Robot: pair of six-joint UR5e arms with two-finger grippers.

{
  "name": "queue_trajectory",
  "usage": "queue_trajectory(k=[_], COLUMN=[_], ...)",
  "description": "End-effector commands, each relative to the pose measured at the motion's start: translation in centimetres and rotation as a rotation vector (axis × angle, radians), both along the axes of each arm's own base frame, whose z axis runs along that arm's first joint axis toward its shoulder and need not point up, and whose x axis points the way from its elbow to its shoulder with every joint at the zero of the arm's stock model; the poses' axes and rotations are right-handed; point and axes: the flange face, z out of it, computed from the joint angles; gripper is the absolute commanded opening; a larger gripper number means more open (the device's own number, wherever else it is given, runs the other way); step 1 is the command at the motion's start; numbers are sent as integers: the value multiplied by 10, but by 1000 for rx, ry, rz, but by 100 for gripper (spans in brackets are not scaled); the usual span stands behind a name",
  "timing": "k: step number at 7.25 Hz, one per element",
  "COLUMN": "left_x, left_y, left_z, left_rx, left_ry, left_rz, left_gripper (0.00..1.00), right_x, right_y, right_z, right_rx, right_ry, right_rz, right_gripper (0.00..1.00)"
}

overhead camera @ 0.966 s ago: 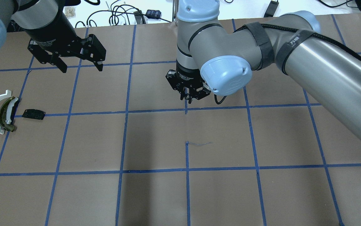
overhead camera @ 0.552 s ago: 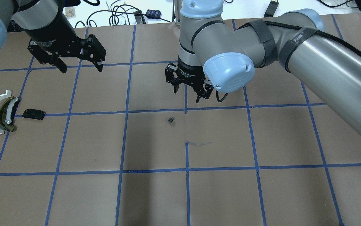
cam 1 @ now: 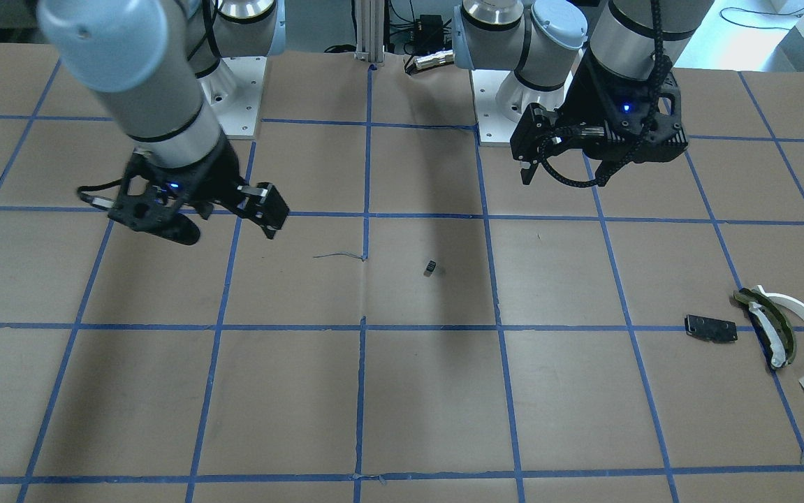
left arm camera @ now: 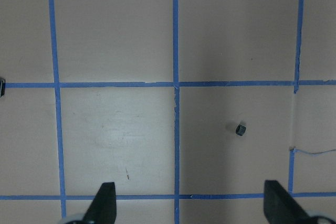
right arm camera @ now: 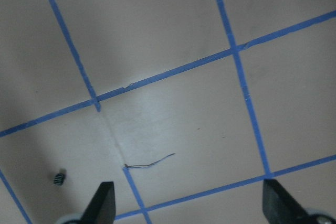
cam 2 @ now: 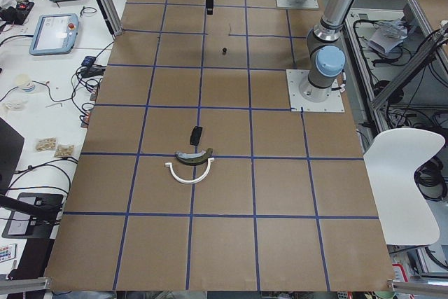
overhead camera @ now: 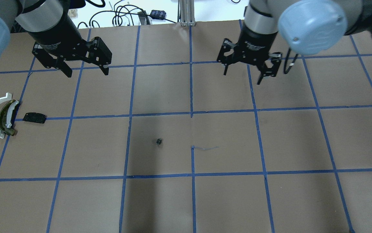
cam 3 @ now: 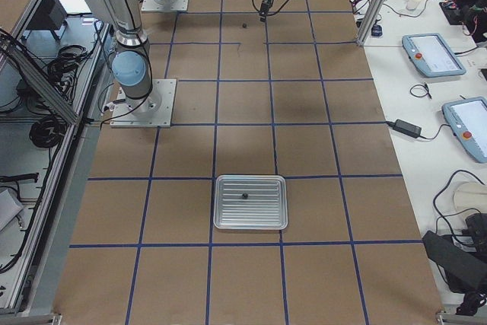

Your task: Place bearing gear from tray to pile

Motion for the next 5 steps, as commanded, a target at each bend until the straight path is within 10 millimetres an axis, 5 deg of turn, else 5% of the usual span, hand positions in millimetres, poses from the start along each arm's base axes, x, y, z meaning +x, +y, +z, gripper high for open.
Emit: queue_trajectory(k=[1,3,5], left_x=[-9,-14,-41], left_y=[1,20,82], left_z=[-56,-154,-238], left_rx=[105,66,21], left_ry=[-4,0,1], left_rz=[96,62,-157], left_gripper=[100,100,100], right_x=[-134,-245,-378], right_y=[0,2,-1], right_z=[17,6,-28], right_rx=[63,73,21], right_ry=[83,31,15], right_rz=[191,374,476], right_gripper=[96,96,96])
